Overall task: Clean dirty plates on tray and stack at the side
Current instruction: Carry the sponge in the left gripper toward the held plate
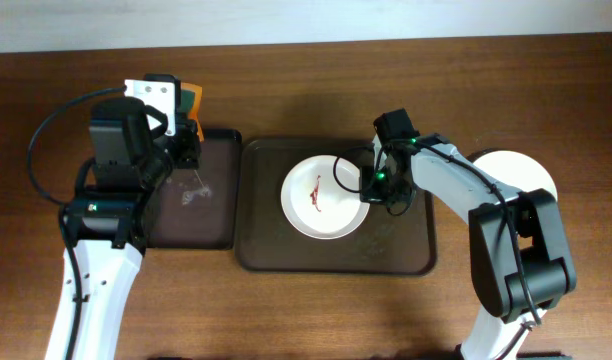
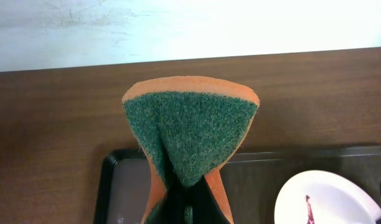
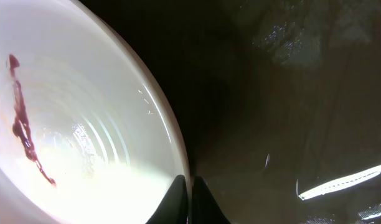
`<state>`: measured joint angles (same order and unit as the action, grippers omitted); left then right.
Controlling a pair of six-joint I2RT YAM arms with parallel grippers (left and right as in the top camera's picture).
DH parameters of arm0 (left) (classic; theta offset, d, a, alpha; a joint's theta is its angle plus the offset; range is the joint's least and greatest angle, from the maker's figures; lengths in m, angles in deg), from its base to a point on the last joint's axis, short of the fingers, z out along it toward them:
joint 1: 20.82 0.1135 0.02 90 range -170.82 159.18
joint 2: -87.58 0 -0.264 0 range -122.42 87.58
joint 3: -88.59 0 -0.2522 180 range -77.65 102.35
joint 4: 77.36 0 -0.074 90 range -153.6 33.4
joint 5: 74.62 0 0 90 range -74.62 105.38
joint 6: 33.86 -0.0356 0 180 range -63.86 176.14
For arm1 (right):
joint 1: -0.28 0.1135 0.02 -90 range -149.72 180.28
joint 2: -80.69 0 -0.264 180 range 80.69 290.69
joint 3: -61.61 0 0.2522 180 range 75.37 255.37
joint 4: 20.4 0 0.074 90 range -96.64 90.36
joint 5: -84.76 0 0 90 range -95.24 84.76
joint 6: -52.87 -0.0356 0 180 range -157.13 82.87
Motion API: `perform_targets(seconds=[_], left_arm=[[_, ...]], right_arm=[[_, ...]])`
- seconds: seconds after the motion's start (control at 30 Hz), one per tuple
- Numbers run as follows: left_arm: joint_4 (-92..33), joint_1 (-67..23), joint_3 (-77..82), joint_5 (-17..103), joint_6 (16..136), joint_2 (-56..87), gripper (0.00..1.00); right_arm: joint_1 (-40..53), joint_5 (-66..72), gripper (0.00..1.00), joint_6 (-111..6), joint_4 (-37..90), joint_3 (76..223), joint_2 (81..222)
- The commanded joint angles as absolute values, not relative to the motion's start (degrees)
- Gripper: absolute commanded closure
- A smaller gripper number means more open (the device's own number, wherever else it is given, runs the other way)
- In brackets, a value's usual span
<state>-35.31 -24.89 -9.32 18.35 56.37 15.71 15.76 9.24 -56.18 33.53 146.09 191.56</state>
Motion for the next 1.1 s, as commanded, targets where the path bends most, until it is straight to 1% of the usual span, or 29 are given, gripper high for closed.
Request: perform_targets(seconds=[0.0,0.43,1.07], left_arm=[[-36.0,-24.9,-8.8,18.0,56.5,17.0,1.0],[-36.9,-24.9,-8.8,18.0,63.2,17.0,1.0],[-38.0,-24.9,-8.8,18.0,63.2,17.0,1.0]], right_arm=[[16.3,9.1,0.95,-56.0,33.4,146.9,191.9],[16.3,9.1,0.95,-56.0,33.4,146.9,191.9],[16.3,9.1,0.95,-56.0,33.4,146.9,191.9]])
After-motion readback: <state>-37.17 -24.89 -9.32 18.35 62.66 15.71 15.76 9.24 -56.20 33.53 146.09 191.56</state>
